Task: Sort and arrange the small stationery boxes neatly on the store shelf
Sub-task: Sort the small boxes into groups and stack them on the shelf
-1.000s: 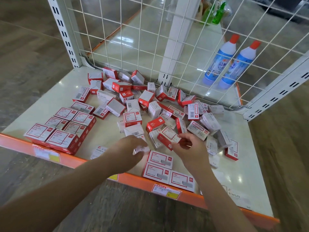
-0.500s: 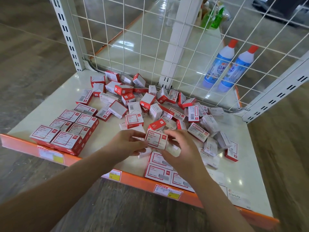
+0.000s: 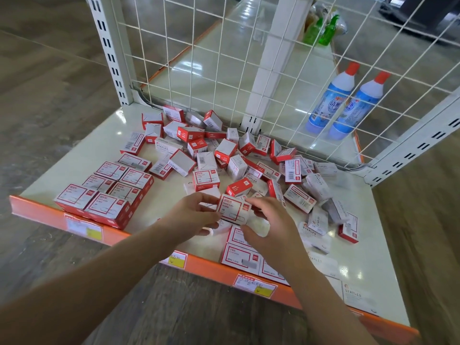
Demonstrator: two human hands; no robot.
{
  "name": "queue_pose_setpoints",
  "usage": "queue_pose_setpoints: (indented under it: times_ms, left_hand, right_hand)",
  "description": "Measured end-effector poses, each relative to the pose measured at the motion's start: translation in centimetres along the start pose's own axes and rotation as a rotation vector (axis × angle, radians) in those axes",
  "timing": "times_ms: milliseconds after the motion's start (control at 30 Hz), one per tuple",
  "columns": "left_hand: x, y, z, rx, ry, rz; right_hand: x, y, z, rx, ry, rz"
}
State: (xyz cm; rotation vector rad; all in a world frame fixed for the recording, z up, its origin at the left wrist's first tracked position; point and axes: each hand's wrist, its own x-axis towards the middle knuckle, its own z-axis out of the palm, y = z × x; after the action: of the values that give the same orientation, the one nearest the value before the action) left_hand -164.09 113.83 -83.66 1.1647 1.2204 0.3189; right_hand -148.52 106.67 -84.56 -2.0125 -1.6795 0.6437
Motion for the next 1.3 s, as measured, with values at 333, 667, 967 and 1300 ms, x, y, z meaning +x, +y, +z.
queue_pose_setpoints:
  times_ms: [333,667,967,1300]
  left_hand:
    - [-0.6,-1.2,-3.8,0.410,0.306,0.255]
    - [-2.0,-3.0,-12.8,0.790,0.681,0.144]
    - [-2.9,-5.0,-16.3,0.823,0.726,-0.061]
    - [-2.7,-5.7,-17.9,0.653,0.665,-0.009]
  right_hand:
    - [1.2,-1.5,1.8,0.088,0.072,0.006]
    - [4.1,-5.9,6.0,0.195,0.124,-0.089]
    - [6.9,-10.1,9.0,0.256,0.053,-0.127]
    - [10.2,-14.8,13.2,0.202,-0.075,-0.174]
